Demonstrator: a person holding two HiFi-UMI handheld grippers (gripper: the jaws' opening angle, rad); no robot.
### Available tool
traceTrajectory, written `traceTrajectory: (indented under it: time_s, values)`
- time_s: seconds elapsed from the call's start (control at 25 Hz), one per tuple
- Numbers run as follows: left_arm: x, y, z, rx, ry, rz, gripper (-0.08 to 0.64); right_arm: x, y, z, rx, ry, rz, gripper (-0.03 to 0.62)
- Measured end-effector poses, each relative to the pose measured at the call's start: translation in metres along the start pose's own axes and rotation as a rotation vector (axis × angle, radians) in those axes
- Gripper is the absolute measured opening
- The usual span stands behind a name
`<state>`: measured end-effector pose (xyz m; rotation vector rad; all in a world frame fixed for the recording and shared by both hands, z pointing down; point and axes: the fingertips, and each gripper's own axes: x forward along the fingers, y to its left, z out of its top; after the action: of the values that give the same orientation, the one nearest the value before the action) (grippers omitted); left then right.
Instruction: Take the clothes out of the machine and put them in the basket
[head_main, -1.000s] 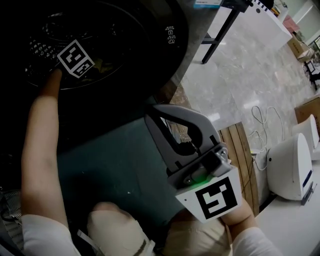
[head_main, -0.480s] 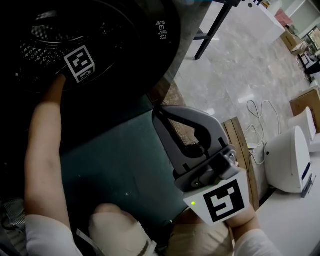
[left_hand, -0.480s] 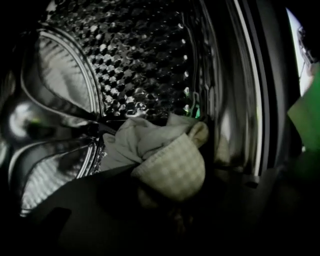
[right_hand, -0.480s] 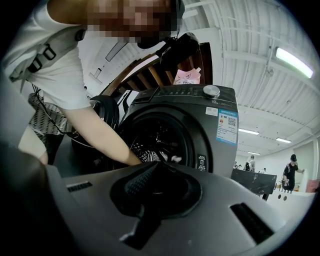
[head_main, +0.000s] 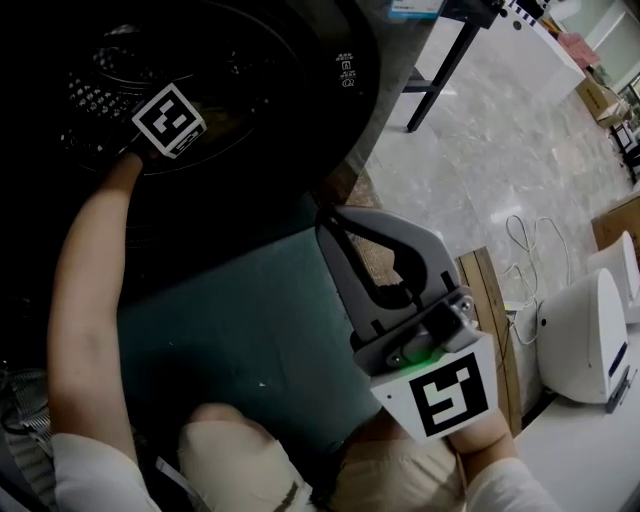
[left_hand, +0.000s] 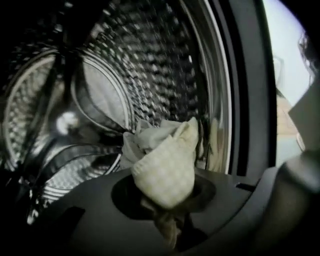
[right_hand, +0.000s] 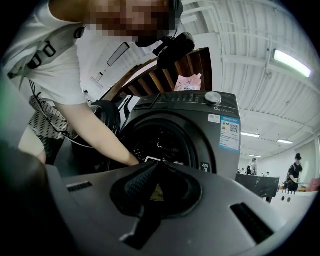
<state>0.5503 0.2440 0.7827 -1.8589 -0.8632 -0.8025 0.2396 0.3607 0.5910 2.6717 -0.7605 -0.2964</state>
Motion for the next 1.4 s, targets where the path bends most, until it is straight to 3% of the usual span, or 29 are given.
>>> traceTrajectory:
  time_s: [0.12,0.32,0.64,1.0,1.4]
  values:
    - [-0.028,0.001,0.012,-0.038,-0.08,0.035,0.107,0.003,0.008,0.008,0.003,-0.022,0.016,0.012]
    - [-0.067,-0.009,0.024,-0.032,-0.165,0.073,0.106,0.009,0.019,0.015,0.0,-0.048,0.045,0.012]
    - [-0.142,-0.034,0.04,-0.12,-0.403,0.109,0.104,0.023,0.045,0.026,-0.001,-0.085,0.091,0.012]
    - [-0.22,-0.06,0.028,-0.28,-0.683,0.125,0.103,0.037,0.073,0.029,-0.049,-0.097,0.153,0.012]
    - [-0.301,-0.086,-0.018,-0.514,-0.955,0.175,0.103,0.049,0.101,0.027,-0.142,-0.094,0.201,0.012]
